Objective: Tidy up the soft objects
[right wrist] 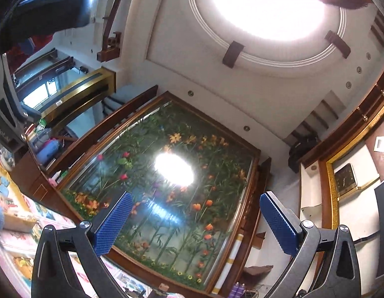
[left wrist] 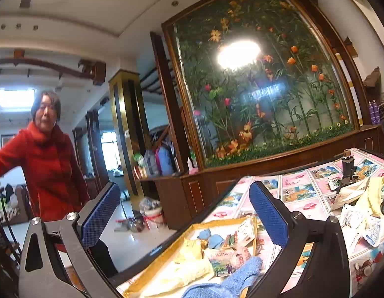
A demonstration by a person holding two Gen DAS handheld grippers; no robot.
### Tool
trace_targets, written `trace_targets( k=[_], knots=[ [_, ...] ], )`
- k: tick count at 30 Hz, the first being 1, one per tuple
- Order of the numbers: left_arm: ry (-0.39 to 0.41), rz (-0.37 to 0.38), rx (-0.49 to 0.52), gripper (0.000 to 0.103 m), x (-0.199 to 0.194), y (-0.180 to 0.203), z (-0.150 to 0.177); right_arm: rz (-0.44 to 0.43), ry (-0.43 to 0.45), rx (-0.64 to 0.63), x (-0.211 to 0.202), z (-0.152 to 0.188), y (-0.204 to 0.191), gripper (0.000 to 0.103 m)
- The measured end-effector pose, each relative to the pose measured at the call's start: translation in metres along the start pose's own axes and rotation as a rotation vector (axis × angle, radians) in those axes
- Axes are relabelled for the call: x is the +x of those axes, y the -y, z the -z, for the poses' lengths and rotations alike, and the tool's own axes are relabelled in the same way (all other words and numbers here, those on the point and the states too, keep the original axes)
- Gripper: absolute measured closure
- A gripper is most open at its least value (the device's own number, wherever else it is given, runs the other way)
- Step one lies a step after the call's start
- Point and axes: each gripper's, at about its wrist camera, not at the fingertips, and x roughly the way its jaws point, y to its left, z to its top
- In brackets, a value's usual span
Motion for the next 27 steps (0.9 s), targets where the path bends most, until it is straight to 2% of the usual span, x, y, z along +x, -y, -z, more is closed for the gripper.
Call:
trace_targets(
  k=[6, 14, 24, 27],
  knots=[
    [-0.069, 0.008, -0.046, 0.000, 0.013, -0.005, 0.011, -0.018, -0.032, -0.003, 0.008, 0.003, -0.001, 0.000],
    [-0.101, 0.011, -0.058, 0.000, 0.022, -0.008, 0.022, -0.056, -0.078, -0.032, 0.019, 0.008, -0.009, 0.000],
    [-0.136, 0.010, -0.040, 0.000, 0.029, -0.006, 0.025, -0.089, -0.274, -0.005, 0.055, 0.024, -0.001, 0.000],
    [-0.130, 0.011, -0.029, 0.000, 0.026, -0.002, 0.024, -0.087, -0.306, 0.018, 0.058, 0.031, 0.006, 0.000]
  ],
)
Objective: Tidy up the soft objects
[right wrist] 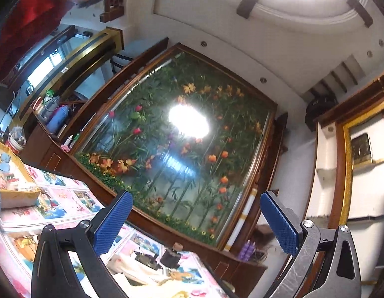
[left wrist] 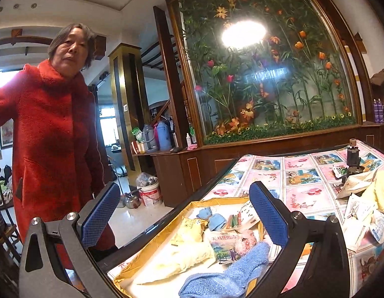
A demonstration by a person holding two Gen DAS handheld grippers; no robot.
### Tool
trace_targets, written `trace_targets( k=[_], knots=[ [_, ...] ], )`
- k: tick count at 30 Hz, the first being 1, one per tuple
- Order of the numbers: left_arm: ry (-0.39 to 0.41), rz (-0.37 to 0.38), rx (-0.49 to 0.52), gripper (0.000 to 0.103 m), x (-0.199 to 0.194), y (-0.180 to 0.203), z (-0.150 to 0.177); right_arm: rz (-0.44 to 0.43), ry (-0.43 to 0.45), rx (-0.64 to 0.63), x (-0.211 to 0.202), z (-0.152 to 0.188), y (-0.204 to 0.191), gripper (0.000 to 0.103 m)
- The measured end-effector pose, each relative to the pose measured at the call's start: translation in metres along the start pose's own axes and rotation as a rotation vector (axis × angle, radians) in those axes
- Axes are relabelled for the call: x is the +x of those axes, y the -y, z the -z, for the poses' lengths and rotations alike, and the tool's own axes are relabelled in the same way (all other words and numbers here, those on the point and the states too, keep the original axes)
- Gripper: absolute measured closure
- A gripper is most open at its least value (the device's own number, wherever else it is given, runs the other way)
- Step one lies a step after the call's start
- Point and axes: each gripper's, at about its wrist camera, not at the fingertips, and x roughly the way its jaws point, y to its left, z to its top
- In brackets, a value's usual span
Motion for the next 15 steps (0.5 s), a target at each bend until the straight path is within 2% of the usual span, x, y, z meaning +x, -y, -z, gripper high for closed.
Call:
trace_targets(
  k=[15],
  knots=[
    [0.035, 0.031, 0.052, 0.000, -0.016, 0.018, -0.008, 0.041, -0.066, 0.057, 0.012, 0.022, 0.040, 0.000]
  ],
)
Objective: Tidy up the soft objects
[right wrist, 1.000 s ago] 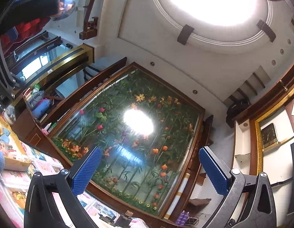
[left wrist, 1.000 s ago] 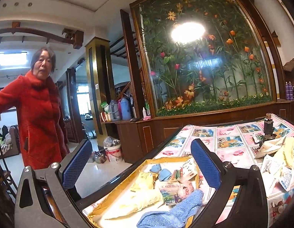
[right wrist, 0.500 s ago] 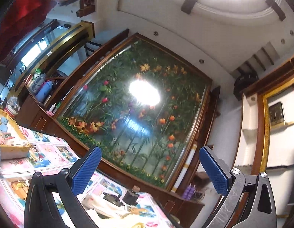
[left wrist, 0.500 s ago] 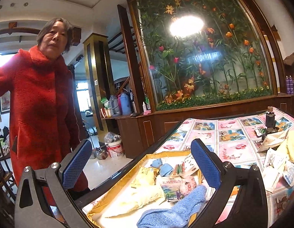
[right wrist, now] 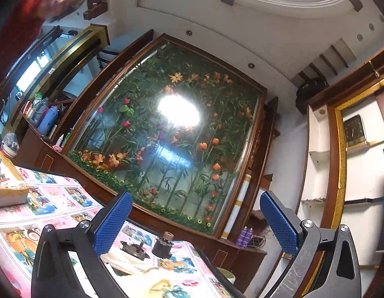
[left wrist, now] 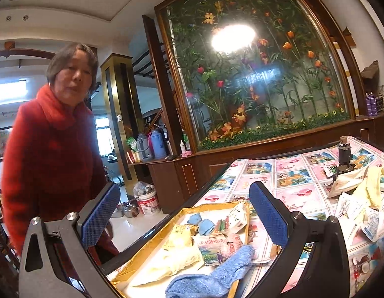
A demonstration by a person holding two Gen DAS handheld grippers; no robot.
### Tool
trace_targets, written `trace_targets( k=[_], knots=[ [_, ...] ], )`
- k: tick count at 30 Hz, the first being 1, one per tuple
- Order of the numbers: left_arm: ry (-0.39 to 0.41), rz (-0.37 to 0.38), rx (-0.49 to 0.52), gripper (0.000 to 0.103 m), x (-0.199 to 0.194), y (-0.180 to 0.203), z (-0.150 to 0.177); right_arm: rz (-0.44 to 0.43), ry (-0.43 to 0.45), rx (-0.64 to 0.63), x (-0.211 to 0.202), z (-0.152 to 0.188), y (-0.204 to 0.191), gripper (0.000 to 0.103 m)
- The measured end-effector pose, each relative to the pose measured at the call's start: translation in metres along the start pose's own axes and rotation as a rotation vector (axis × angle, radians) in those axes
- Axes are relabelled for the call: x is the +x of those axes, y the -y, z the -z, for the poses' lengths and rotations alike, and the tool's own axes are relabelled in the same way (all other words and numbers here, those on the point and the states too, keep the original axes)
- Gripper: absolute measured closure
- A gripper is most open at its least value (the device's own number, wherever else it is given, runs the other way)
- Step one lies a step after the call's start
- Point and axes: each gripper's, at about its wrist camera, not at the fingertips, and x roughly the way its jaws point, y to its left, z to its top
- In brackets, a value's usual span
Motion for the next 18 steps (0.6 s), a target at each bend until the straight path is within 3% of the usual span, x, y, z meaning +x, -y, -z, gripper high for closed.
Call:
trace_targets(
  k=[10, 18],
  knots=[
    [0.003, 0.029, 0.034, 0.000, -0.006, 0.017, -0.003, 0.037, -0.085, 0.015, 0.014, 0.016, 0.025, 0.000],
    [-0.021, 0.061, 0.076, 0.000, -0.005, 0.037, -0.002, 0.029, -0.249, 0.064, 0.055, 0.034, 0.052, 0.000]
  ],
)
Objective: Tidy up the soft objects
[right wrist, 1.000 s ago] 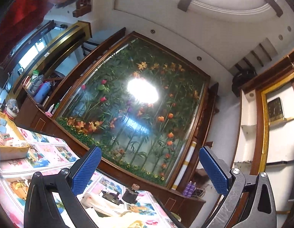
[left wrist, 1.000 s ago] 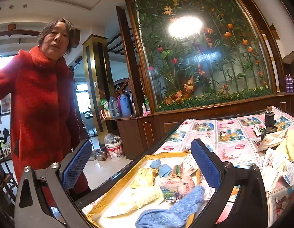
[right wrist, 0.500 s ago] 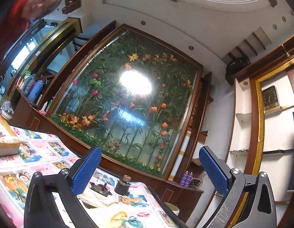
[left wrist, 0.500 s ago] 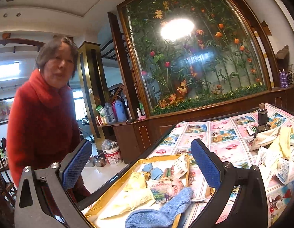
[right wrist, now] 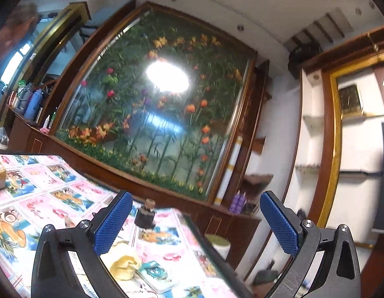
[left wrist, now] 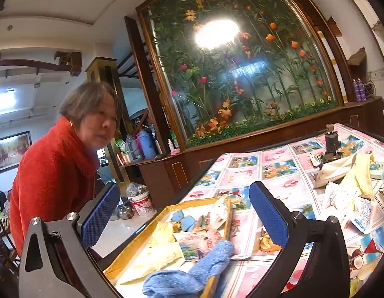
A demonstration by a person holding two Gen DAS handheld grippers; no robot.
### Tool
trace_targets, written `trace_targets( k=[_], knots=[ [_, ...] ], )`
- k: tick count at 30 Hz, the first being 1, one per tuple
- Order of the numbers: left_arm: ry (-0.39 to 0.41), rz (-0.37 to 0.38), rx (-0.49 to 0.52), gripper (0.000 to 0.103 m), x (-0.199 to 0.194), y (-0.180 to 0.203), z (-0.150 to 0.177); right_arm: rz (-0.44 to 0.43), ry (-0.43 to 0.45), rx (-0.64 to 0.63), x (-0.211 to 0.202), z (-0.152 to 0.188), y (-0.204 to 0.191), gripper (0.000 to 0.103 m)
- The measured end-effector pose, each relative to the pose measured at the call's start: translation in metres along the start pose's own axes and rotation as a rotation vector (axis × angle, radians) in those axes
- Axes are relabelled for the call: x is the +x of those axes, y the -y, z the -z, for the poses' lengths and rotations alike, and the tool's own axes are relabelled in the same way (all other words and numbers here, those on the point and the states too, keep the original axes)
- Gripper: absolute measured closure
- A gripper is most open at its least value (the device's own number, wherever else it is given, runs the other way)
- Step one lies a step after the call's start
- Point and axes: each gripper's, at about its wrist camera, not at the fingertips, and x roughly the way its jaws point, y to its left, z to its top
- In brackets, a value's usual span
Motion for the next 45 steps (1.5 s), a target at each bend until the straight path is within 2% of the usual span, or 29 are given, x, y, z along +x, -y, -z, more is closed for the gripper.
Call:
trace_targets(
  k=[3, 6, 11, 14, 17, 21, 24, 28, 31, 32, 33, 35, 39, 41, 43, 45],
  knots=[
    [-0.013, 0.018, 0.015, 0.000, 0.002, 0.009, 0.001, -0.044, -0.093, 0.040, 0.022, 0.004, 0.011, 0.000],
    [-0.030, 0.043, 0.037, 0.000, 0.005, 0.020, 0.002, -0.124, -0.207, 0.081, 0.047, 0.011, 0.021, 0.000],
    [-0.096, 0.134, 0.081, 0.000, 0.014, 0.041, 0.001, -0.231, -0.386, 0.160, 0.080, 0.033, 0.029, 0.000],
    [-0.113, 0.156, 0.111, 0.000, 0.016, 0.056, 0.003, -0.285, -0.476, 0.248, 0.094, 0.049, 0.037, 0.000],
    [-0.119, 0.181, 0.129, 0.000, 0.016, 0.067, 0.004, -0.299, -0.523, 0.291, 0.102, 0.058, 0.041, 0.000],
    [-0.143, 0.220, 0.131, 0.000, 0.019, 0.076, 0.005, -0.294, -0.534, 0.310, 0.104, 0.063, 0.044, 0.000],
    [-0.250, 0.328, 0.093, 0.000, 0.034, 0.079, 0.003, -0.300, -0.543, 0.304, 0.104, 0.063, 0.041, 0.000],
    [-0.525, 0.542, -0.019, 0.000, 0.076, 0.086, 0.008, -0.312, -0.562, 0.320, 0.107, 0.064, 0.043, 0.000],
    [-0.759, 0.679, -0.172, 0.000, 0.111, 0.099, 0.023, -0.337, -0.601, 0.360, 0.112, 0.067, 0.046, 0.000],
    [-0.808, 0.711, -0.220, 0.000, 0.118, 0.103, 0.029, -0.354, -0.618, 0.376, 0.113, 0.069, 0.047, 0.000],
    [-0.843, 0.734, -0.255, 0.000, 0.123, 0.109, 0.035, -0.374, -0.636, 0.390, 0.115, 0.071, 0.047, 0.000],
    [-0.853, 0.755, -0.245, 0.000, 0.127, 0.126, 0.041, -0.408, -0.669, 0.406, 0.118, 0.075, 0.044, 0.000],
    [-0.792, 0.768, -0.089, 0.000, 0.122, 0.161, 0.042, -0.462, -0.713, 0.416, 0.119, 0.079, 0.036, 0.000],
    [-0.768, 0.791, -0.057, 0.015, 0.118, 0.168, 0.038, -0.479, -0.719, 0.416, 0.118, 0.080, 0.033, 0.000],
    [-0.757, 0.830, -0.049, 0.057, 0.113, 0.168, 0.033, -0.492, -0.717, 0.411, 0.116, 0.079, 0.030, 0.000],
    [-0.764, 0.851, -0.049, 0.074, 0.110, 0.165, 0.031, -0.507, -0.720, 0.407, 0.115, 0.078, 0.027, 0.000]
  ],
)
